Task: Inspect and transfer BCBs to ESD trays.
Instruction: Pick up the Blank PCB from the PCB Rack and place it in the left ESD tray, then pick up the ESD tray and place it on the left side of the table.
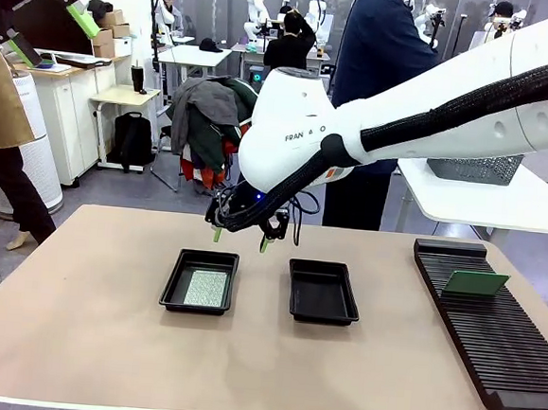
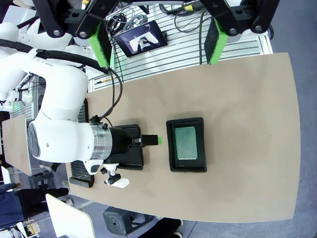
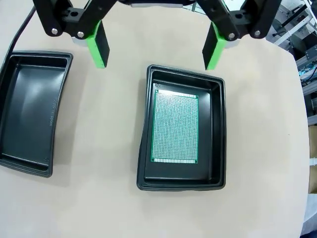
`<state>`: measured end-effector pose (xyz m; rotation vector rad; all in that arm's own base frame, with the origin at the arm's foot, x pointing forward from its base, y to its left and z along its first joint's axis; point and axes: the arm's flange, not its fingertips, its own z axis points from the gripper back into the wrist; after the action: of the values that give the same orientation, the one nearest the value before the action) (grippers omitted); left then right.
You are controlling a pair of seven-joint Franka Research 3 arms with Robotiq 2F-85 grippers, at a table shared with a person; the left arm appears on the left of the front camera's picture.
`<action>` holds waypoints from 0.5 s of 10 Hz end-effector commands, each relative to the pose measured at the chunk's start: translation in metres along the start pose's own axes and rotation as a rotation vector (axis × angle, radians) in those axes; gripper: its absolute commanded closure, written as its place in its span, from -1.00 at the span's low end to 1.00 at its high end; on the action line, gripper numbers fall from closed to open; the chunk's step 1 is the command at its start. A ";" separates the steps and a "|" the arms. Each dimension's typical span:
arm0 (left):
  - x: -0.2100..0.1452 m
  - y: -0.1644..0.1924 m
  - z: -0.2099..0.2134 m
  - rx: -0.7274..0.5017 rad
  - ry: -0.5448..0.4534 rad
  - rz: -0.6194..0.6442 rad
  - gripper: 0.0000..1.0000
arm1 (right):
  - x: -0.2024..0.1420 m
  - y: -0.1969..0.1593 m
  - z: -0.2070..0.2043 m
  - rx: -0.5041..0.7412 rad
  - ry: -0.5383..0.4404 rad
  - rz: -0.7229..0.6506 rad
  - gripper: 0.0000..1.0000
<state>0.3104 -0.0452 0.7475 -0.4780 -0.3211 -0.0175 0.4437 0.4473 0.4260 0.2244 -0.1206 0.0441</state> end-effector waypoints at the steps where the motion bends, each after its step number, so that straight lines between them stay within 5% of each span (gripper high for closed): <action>1: 0.000 0.001 -0.001 -0.007 0.002 0.004 -1.00 | 0.000 0.000 -0.001 -0.001 0.000 -0.002 -1.00; 5: 0.000 0.001 -0.001 -0.007 0.002 0.004 -1.00 | 0.000 0.000 -0.001 -0.001 0.000 -0.002 -1.00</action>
<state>0.3104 -0.0452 0.7475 -0.4780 -0.3211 -0.0175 0.4439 0.4470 0.4260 0.2245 -0.1206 0.0436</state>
